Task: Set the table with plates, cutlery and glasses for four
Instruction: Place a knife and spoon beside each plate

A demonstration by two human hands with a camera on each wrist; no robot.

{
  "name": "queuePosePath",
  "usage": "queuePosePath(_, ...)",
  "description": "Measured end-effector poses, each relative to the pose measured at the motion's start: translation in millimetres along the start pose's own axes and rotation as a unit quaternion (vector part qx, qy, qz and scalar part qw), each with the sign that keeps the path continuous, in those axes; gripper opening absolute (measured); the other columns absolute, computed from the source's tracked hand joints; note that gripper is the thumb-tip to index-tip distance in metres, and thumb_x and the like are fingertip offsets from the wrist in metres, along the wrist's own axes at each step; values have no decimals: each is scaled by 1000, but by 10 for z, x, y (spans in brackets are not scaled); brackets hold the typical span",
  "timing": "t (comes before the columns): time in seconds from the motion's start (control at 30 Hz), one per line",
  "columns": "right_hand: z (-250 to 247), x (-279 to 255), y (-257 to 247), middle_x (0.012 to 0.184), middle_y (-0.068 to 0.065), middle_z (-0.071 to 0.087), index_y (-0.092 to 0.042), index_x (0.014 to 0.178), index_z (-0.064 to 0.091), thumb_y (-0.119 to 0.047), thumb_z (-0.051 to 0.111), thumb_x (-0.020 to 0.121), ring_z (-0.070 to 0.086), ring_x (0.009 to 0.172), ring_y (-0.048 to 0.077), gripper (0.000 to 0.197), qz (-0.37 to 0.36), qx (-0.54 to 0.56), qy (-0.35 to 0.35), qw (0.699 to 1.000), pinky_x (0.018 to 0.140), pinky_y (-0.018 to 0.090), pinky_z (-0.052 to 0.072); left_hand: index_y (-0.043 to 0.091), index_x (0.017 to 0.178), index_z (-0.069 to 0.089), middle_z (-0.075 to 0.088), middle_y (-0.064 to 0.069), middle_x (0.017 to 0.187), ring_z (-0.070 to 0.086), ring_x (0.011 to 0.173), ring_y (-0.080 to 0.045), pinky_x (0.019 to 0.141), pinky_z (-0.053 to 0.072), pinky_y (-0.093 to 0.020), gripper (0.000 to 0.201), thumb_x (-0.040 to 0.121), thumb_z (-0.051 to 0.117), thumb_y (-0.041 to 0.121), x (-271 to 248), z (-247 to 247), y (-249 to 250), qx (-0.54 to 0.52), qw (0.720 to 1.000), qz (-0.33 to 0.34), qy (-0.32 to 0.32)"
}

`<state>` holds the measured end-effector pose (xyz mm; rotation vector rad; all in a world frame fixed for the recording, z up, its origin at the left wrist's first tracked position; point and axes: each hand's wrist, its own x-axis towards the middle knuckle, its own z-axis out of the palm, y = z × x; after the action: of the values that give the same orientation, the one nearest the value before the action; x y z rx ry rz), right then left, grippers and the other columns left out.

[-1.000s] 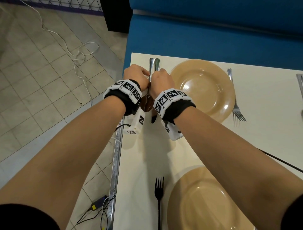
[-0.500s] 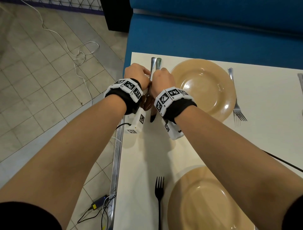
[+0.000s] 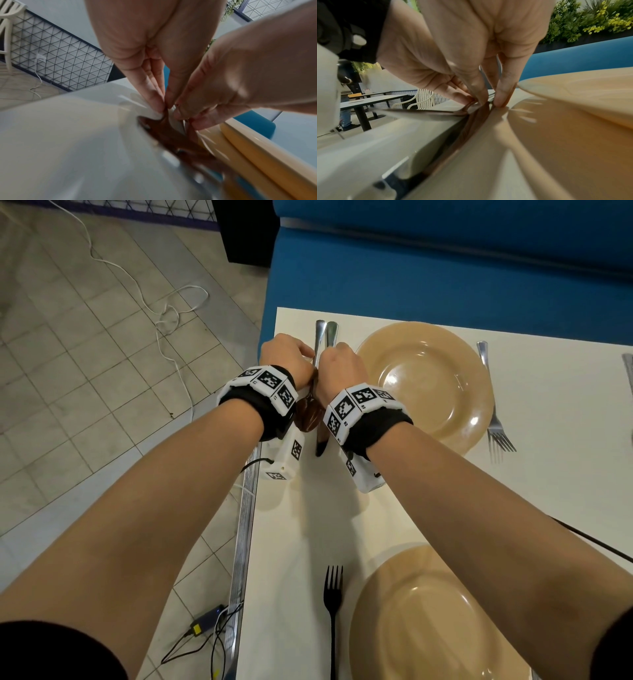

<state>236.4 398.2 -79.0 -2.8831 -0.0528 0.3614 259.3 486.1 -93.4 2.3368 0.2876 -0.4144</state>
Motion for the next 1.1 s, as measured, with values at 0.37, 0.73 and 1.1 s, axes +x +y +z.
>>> queuePosePath(0.37, 30, -2, 0, 122, 18, 51, 0, 119, 54, -9, 43, 95, 57, 108, 32, 27, 4, 5, -5, 1000, 85, 33, 46, 17, 110, 70, 69, -4, 112, 64, 103, -19, 85, 52, -26, 33, 79, 66, 7, -5, 15, -47, 7, 1000, 0, 5)
queuePosePath(0.73, -127, -92, 144, 121, 14, 54, -2, 115, 58, -11, 51, 93, 56, 110, 27, 25, -3, 52, 46, 998, 85, 27, 43, 20, 117, 63, 67, -1, 112, 62, 101, -14, 86, 48, -21, 35, 82, 65, 14, -104, 4, 32, -40, 997, -6, 65)
queuePosePath(1.1, -750, -820, 1449, 131, 5, 54, -13, 129, 54, -29, 60, 87, 52, 120, 20, 46, 89, 236, 145, 957, 103, 29, 40, 21, 125, 52, 58, 4, 121, 54, 103, -10, 84, 40, -18, 45, 82, 66, 25, -913, 581, 1018, -132, 983, 84, 94)
